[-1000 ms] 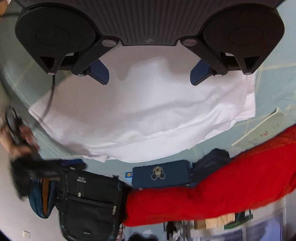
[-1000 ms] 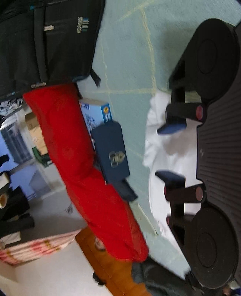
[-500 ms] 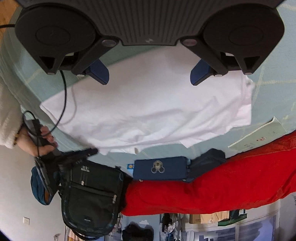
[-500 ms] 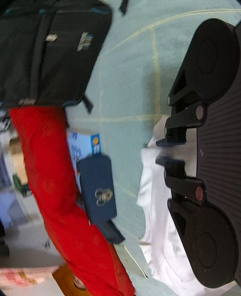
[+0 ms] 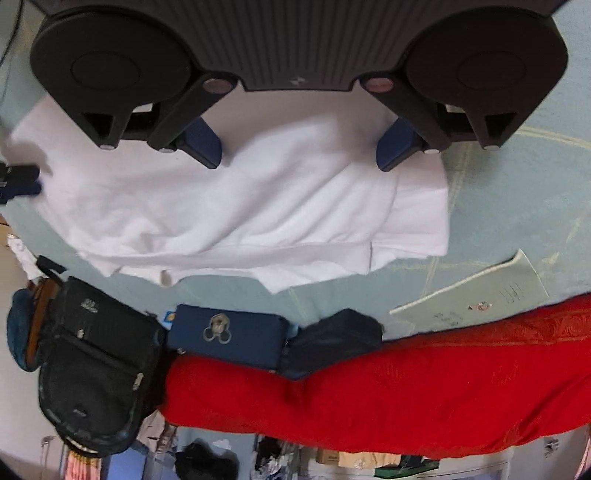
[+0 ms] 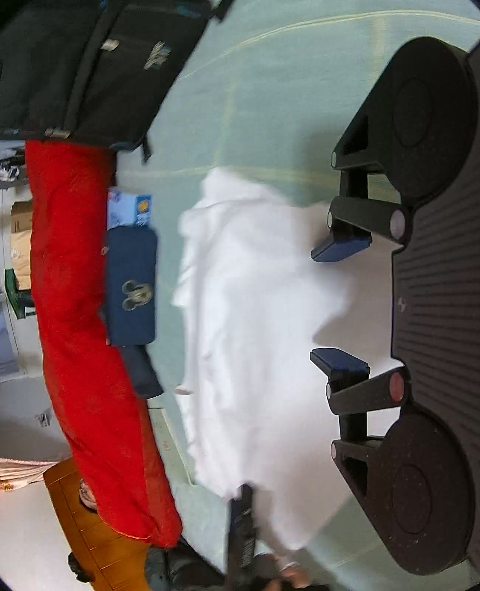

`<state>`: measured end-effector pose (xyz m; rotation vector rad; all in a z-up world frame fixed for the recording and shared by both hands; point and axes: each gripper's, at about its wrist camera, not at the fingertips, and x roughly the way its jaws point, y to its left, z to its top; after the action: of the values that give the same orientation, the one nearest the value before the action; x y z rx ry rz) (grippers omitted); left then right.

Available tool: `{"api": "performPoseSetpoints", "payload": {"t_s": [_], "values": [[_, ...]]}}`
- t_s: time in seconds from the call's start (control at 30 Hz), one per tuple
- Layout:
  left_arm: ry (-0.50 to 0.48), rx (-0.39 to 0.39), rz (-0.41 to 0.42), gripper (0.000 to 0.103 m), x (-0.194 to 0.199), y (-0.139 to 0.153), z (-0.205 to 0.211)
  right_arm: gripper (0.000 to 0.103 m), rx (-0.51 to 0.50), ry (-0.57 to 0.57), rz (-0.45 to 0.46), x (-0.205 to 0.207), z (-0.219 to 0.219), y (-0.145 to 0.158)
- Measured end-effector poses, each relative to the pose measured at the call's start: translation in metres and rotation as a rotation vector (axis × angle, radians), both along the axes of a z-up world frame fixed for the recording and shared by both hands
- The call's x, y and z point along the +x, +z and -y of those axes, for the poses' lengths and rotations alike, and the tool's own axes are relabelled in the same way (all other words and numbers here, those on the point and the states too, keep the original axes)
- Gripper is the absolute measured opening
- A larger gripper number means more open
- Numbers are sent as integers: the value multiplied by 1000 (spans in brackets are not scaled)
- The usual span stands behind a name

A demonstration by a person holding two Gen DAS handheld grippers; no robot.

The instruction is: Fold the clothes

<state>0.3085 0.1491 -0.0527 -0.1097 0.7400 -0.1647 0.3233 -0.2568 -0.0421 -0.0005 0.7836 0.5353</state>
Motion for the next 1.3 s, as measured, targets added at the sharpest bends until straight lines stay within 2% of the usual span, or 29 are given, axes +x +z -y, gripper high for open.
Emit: {"api": "performPoseSetpoints", "payload": {"t_s": [0.07, 0.13, 0.23, 0.3, 0.37, 0.4, 0.47, 0.5, 0.73, 0.9, 1.07, 1.17, 1.2, 1.3], "values": [[10, 0, 21, 81, 4, 11, -7, 58, 52, -25, 0, -11, 13, 0], [35, 6, 40, 59, 14, 21, -16, 60, 88, -52, 12, -19, 20, 1], [84, -20, -28, 45, 44, 13, -27, 62, 109, -68, 36, -29, 20, 3], [92, -13, -76, 42, 61, 3, -28, 62, 117, -78, 44, -31, 19, 3], [103, -2, -72, 42, 62, 2, -28, 62, 126, -91, 43, -30, 19, 1], [108, 3, -70, 39, 62, 2, -28, 62, 132, -94, 39, -30, 19, 0], [119, 13, -66, 19, 63, 2, -28, 62, 132, -97, 36, -29, 18, -3], [124, 19, -63, 3, 64, 2, -28, 62, 131, -98, 35, -28, 18, -4], [161, 56, -48, 4, 68, 2, -29, 62, 139, -94, 35, -25, 14, -5], [171, 95, -37, 5, 65, -1, -26, 66, 133, -96, 44, -23, 12, -1], [203, 70, -51, 5, 64, 3, -37, 71, 141, -100, 71, -24, 16, 8], [203, 89, -16, 15, 58, 14, -36, 72, 121, -94, 82, -20, 13, 11], [203, 95, -5, 23, 56, 17, -35, 72, 110, -90, 87, -18, 11, 12], [101, 79, -11, 42, 46, 20, -21, 72, 80, -62, 106, -7, -1, 20]]}}
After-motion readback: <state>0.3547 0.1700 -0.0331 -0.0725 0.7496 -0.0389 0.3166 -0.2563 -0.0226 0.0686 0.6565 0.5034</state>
